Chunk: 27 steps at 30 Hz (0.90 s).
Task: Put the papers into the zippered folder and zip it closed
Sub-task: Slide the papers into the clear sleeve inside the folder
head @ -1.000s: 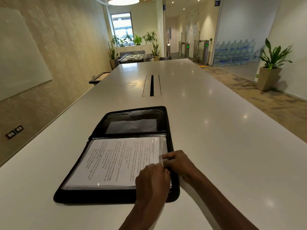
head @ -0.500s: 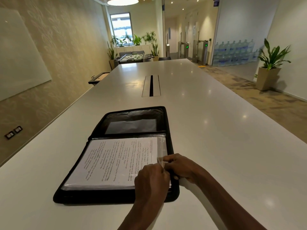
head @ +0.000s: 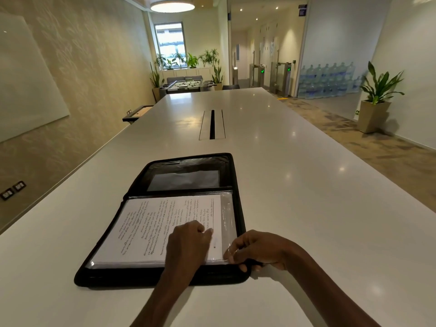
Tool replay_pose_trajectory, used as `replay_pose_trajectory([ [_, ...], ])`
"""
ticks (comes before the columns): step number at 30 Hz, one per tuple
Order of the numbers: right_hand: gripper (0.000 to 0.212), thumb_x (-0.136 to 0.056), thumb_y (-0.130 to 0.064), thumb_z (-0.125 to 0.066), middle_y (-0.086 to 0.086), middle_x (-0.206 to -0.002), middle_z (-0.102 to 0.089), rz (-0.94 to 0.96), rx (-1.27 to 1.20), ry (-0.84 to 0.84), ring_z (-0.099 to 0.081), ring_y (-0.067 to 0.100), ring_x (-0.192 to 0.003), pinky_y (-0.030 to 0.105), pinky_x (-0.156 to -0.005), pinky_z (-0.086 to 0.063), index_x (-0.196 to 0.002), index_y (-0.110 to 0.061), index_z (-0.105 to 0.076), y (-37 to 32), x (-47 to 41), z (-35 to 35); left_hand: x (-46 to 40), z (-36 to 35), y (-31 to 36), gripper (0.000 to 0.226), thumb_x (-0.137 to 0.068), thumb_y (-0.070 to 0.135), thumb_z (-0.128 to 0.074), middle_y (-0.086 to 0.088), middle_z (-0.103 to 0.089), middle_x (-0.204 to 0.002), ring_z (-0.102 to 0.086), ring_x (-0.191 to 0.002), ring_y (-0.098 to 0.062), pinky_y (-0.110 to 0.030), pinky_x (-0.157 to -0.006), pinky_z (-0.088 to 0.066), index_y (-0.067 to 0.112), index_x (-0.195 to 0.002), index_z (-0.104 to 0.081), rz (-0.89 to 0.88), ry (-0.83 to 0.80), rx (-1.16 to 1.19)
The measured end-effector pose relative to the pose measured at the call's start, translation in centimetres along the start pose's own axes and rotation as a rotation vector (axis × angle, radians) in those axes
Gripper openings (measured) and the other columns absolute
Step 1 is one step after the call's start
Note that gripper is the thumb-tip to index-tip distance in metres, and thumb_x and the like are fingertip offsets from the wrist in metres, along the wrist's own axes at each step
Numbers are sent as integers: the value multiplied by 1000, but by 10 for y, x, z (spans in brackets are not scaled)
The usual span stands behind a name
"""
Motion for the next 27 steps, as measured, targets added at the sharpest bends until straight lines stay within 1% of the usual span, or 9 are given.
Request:
replay_pose_trajectory([
  [3, 12, -88, -19, -69, 0, -63, -68, 17, 29, 119, -51, 7, -48, 16, -51, -43, -82, -13, -77, 2, 2, -1, -7, -1, -27, 27, -83, 42, -71, 4, -72, -93, -59, -76, -4, -15, -66, -41, 20, -99, -71, 32, -18, -45],
  [6, 27, -87, -18, -68, 6, -67, -69, 4, 68, 225, -49, 7, -45, 19, -53, -43, -60, -17, -72, 4, 5, -3, -11, 0, -43, 30, -80, 44, -73, 4, -73, -96, -60, -80, -6, -18, -71, -42, 22, -100, -71, 68, -55, -23],
  [11, 19, -81, -15, -70, 1, -57, -66, -67, 154, 354, -52, 7, -48, 22, -56, -45, -72, 1, -73, 4, 17, 5, -12, 2, -55, 31, -78, 44, -75, 5, -74, -93, -59, -75, -5, -18, -69, -42, 22, -100, -69, 68, -102, 4],
  [14, 18, -82, -14, -69, 5, -61, -68, -69, 225, 492, -55, 10, -47, 21, -52, -45, -73, 2, -73, -5, 24, 12, -13, 6, -59, 22, -79, 38, -76, 6, -73, -86, -60, -71, -3, -14, -63, -41, 21, -91, -70, 18, -94, 18],
  [17, 17, -89, -17, -67, 1, -68, -69, 87, 358, 732, -58, 5, -52, 16, -53, -43, -74, -9, -69, -30, 21, 9, -16, 15, -61, 11, -84, 29, -71, 4, -72, -87, -58, -69, -1, -10, -62, -38, 19, -90, -71, -100, 5, -4],
  [20, 14, -94, -24, -62, 2, -90, -73, 243, 485, 883, -66, 10, -76, 19, -65, -44, -92, -13, -71, -54, 8, -11, -21, 22, -68, 23, -88, 23, -67, -7, -71, -108, -65, -89, -15, -21, -78, -47, 11, -107, -70, -186, 91, 33],
  [22, 30, -96, -30, -59, 4, -119, -69, 293, 506, 891, -65, 18, -107, 25, -86, -48, -119, -13, -67, -59, -7, -24, -27, 25, -76, 35, -90, 27, -65, -10, -66, -124, -62, -110, -23, -32, -92, -48, 11, -121, -65, -199, 94, 52],
  [25, 54, -100, -42, -47, 5, -154, -42, 281, 598, 830, -39, 20, -141, 35, -113, -33, -146, -14, -43, -60, -32, -42, -40, 26, -95, 59, -93, 43, -56, -14, -39, -152, -32, -143, -30, -45, -115, -27, 13, -143, -45, -151, 17, -55],
  [27, 62, -102, -48, -37, 5, -164, -22, 261, 697, 793, -19, 20, -151, 38, -122, -21, -153, -14, -28, -55, -46, -50, -48, 27, -111, 72, -93, 54, -47, -15, -19, -160, -11, -150, -32, -50, -120, -11, 14, -151, -29, -130, -35, -138],
])
Point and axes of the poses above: each hand's wrist, its own x-axis away from the middle knuckle, its own z-axis out of the back of the hand, y = z × x, the point moved 4 cm from there along -x, towards the middle knuckle
